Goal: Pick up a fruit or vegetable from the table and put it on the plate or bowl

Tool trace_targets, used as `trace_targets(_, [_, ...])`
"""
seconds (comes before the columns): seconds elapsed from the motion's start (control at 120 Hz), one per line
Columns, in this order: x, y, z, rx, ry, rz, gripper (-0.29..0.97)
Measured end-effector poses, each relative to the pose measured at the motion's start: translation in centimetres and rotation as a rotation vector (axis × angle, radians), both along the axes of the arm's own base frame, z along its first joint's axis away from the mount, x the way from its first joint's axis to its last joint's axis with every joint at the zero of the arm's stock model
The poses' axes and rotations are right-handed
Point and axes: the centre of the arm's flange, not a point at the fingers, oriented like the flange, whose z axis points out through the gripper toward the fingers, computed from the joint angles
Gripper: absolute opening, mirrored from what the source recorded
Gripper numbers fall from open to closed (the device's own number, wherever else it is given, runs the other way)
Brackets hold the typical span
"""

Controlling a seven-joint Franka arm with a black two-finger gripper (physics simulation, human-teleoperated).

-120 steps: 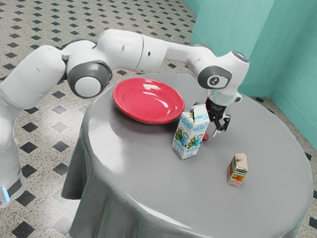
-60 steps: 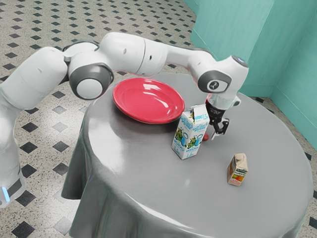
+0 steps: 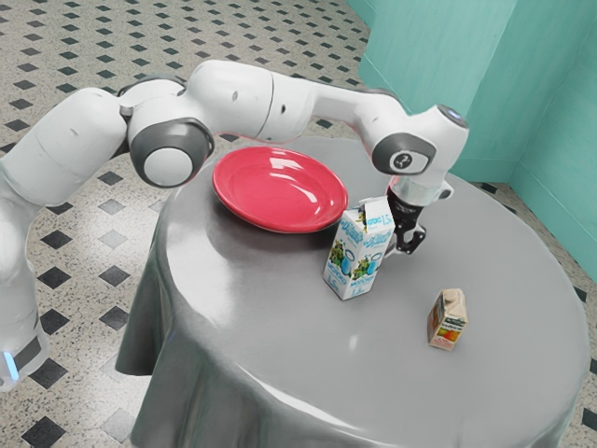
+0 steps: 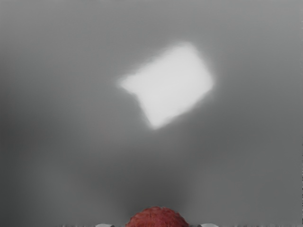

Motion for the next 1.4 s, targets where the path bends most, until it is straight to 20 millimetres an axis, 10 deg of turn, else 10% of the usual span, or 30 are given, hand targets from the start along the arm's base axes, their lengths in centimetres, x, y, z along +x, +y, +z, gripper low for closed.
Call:
trace_targets(0.408, [0.2,-0.2,2.8,0.013,-0.05,-0.039,0.16])
trace_targets(0.983, [-5.3,0.8,19.0,0.004,-0.15,-0.047,0.17])
trace_targets(1.4, [-12.2,10.1,16.6,0.0,0.039,0.096,0.16])
